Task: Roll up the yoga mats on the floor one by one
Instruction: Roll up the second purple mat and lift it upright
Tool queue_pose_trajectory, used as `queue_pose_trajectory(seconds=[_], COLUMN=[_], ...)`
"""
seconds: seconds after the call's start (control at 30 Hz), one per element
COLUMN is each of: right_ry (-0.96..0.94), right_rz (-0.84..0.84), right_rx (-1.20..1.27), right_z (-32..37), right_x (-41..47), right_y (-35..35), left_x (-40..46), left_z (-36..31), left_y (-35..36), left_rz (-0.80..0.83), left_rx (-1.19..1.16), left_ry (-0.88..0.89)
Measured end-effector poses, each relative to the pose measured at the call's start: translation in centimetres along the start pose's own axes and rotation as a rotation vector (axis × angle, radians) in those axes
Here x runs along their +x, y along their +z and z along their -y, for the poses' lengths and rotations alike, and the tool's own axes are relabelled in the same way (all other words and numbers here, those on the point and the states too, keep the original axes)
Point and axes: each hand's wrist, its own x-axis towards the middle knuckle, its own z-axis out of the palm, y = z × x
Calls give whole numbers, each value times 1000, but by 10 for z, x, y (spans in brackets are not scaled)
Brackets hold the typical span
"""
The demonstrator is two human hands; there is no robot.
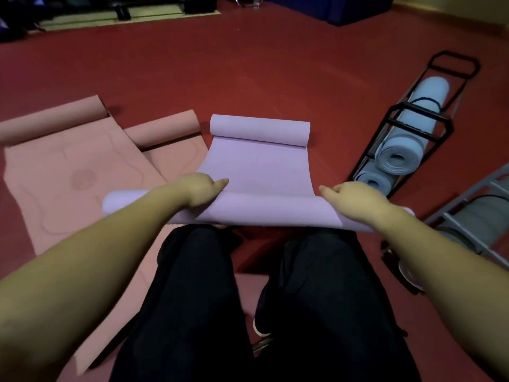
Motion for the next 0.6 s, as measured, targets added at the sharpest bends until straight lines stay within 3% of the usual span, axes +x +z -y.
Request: queue_pose_trajectory(seconds=[0.13,0.3,0.37,0.5,0.6], right_ry=[36,79,88,95,102], right_rz=[311,390,389,403,416], right_rx=[20,38,35,-1,20], right_z=[7,12,10,7,9], right_x=[2,13,18,23,25], right_y=[2,4,5,8,5], left_x=[1,0,-1,-22,-38], left_z=[6,17,17,13,13], left_y=[10,25,28,47,72], left_rz=[179,125,18,-394,-588], left_rx=[-32,-111,-114,-91,-28], left_ry=[-40,6,57,98,142])
